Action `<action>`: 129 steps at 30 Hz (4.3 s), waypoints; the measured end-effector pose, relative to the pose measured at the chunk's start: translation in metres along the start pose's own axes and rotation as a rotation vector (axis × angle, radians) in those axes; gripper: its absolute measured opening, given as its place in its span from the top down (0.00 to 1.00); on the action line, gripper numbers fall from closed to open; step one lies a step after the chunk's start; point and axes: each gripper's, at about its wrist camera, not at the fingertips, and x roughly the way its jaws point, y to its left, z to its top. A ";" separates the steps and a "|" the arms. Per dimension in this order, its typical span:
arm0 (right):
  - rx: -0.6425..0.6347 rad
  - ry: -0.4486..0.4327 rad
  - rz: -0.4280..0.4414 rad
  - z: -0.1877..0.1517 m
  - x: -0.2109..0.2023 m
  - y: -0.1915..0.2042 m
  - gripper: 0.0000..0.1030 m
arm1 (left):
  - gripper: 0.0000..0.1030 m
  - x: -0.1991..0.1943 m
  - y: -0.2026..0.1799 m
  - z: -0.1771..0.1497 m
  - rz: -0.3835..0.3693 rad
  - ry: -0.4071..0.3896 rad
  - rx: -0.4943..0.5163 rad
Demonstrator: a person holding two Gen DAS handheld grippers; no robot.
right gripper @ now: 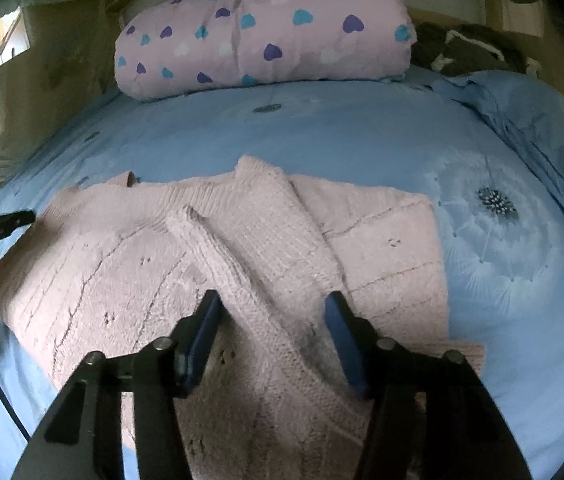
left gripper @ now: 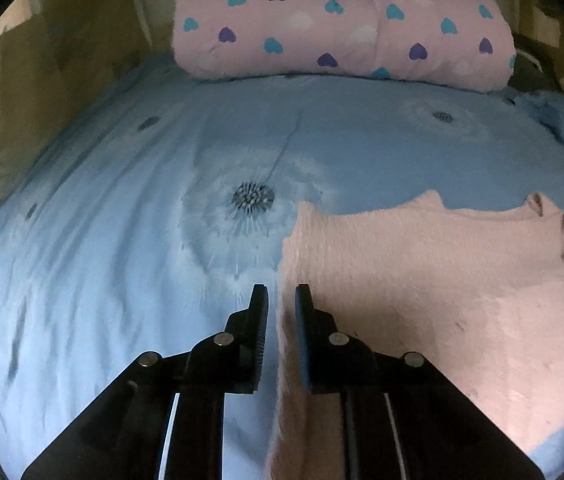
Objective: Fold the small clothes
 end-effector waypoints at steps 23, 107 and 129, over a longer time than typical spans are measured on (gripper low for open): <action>0.472 -0.126 -0.100 0.027 -0.033 -0.137 0.68 | 0.87 -0.009 -0.009 -0.042 -0.239 0.086 -0.111; 0.613 -0.087 -0.085 -0.026 -0.008 -0.069 0.34 | 0.82 -0.018 0.004 -0.052 -0.149 0.219 -0.126; 0.507 -0.184 0.062 0.031 -0.053 -0.013 0.80 | 0.82 -0.029 0.013 -0.048 -0.200 0.214 -0.133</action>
